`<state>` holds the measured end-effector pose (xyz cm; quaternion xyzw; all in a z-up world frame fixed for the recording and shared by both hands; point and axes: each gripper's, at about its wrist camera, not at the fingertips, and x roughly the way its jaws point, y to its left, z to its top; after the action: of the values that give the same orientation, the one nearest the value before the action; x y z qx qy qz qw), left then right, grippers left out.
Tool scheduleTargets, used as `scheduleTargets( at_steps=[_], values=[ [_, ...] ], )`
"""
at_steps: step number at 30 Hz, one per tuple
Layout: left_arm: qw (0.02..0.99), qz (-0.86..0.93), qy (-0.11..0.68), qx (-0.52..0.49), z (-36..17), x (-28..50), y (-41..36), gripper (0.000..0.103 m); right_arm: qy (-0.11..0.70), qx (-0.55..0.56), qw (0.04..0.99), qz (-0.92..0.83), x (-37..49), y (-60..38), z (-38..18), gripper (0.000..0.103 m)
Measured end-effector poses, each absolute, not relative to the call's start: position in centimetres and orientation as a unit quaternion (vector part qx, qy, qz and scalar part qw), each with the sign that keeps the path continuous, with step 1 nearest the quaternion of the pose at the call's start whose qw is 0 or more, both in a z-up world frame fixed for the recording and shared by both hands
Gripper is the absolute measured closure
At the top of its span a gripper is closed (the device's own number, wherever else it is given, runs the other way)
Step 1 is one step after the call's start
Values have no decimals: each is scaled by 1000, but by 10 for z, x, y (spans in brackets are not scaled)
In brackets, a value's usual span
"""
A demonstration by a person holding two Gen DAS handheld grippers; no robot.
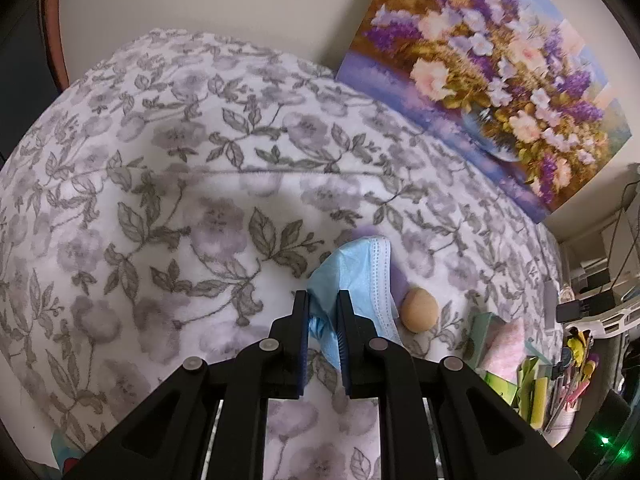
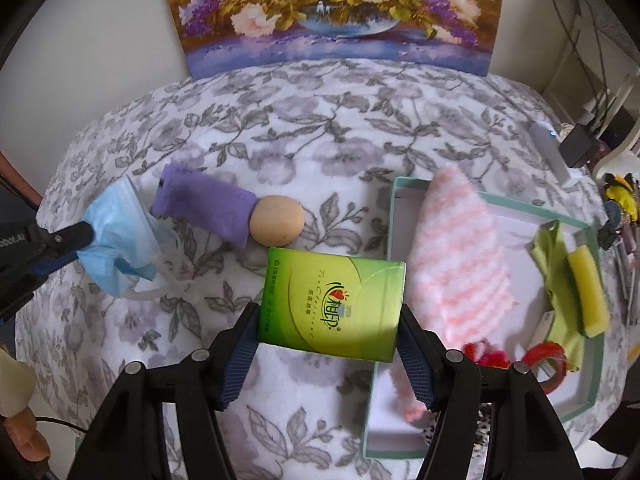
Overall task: Organize soft objects
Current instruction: 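Carry the blue mask and green tissue pack over the white tray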
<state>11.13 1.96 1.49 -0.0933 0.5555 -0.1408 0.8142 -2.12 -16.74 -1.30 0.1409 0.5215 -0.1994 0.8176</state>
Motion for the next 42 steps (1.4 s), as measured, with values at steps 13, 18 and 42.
scheduleTargets(
  at_steps=[13,18,42],
  values=[
    [841,-143,513,-98,50,87,29,90,513,143,819,-212,-44,-178,2,34],
    [840,-135,516,-95,48,87,26,90,514,153,816,-217,-49,-188,0,34],
    [824,-273,497,-17,70,15,-109,90,499,242,769,-319,-130,-307,-14,34]
  ],
)
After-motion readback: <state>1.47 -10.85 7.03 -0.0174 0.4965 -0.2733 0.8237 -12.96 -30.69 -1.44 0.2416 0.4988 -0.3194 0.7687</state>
